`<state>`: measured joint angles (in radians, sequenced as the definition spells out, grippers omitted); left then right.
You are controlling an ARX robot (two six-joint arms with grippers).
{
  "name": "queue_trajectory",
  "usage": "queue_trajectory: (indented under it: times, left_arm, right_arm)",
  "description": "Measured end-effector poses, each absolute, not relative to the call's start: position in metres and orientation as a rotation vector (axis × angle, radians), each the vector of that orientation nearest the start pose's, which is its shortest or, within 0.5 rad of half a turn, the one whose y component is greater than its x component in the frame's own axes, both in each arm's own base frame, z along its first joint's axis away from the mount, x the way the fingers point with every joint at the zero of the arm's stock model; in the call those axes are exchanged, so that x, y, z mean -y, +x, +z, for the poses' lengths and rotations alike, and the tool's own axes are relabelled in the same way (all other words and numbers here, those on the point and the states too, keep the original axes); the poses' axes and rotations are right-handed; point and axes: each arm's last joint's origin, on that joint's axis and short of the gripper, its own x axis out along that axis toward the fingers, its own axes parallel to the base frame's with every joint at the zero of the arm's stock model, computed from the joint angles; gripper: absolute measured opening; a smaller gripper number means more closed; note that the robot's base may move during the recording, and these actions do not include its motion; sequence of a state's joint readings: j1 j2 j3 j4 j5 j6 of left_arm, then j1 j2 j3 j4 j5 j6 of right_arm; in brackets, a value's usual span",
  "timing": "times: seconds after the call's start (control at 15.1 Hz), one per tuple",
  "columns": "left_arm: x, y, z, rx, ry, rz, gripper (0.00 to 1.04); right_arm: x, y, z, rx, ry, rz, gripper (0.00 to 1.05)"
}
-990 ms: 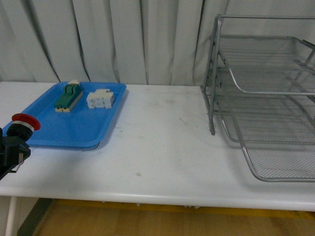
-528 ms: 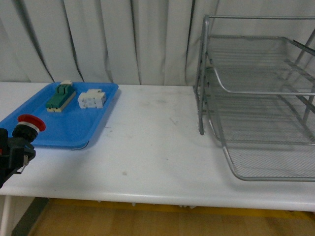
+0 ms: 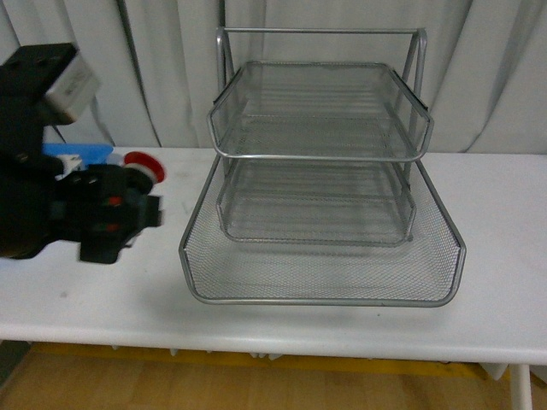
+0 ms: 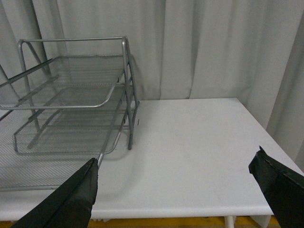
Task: Place button on rack with both arms
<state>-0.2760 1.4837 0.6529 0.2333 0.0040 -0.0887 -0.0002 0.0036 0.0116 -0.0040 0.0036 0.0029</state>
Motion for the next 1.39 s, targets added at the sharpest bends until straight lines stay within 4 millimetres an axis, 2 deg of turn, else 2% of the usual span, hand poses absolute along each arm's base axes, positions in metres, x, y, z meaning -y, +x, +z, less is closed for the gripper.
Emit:
queue_trajectory:
  times: [0.13,0.2,0.33,0.4,0.66,0.92,1.25,1.32,1.39]
  left_arm:
    - [0.127,0.282,0.179,-0.598,0.023,-0.377,0.36]
    - [0.149,0.283,0.176,-0.611,0.042,-0.433,0.36]
    - [0.18,0.286,0.161,-0.678,0.087,-0.505,0.36]
    - [0.19,0.294,0.155,-0.709,0.105,-0.509,0.36]
    - [0.214,0.33,0.147,-0.745,0.139,-0.487,0.36]
    - [0.226,0.365,0.129,-0.804,0.193,-0.444,0.36]
    - [0.233,0.403,0.137,-0.797,0.169,-0.414,0.36]
    - [0.233,0.406,0.135,-0.798,0.162,-0.409,0.41]
    - [0.232,0.407,0.135,-0.802,0.156,-0.414,0.53]
  right_arm:
    - [0.0,0.097,0.167,0.004,0.003,-0.003,0.98]
    - [0.0,0.097,0.167,0.004,0.003,-0.003,0.98]
    - [0.0,0.097,0.167,0.004,0.003,-0.003,0.98]
    - [0.0,0.097,0.167,0.004,0.003,-0.003,0.98]
    - [0.0,0.097,0.167,0.004,0.003,-0.003,0.98]
    - [0.0,0.097,0.167,0.004,0.003,-0.003,0.98]
    - [0.0,0.097,0.167,0.004,0.003,-0.003,0.98]
    - [0.0,0.097,0.167,0.004,0.003,-0.003,0.98]
    - [0.0,0.097,0.167,0.004,0.003,-0.003,0.98]
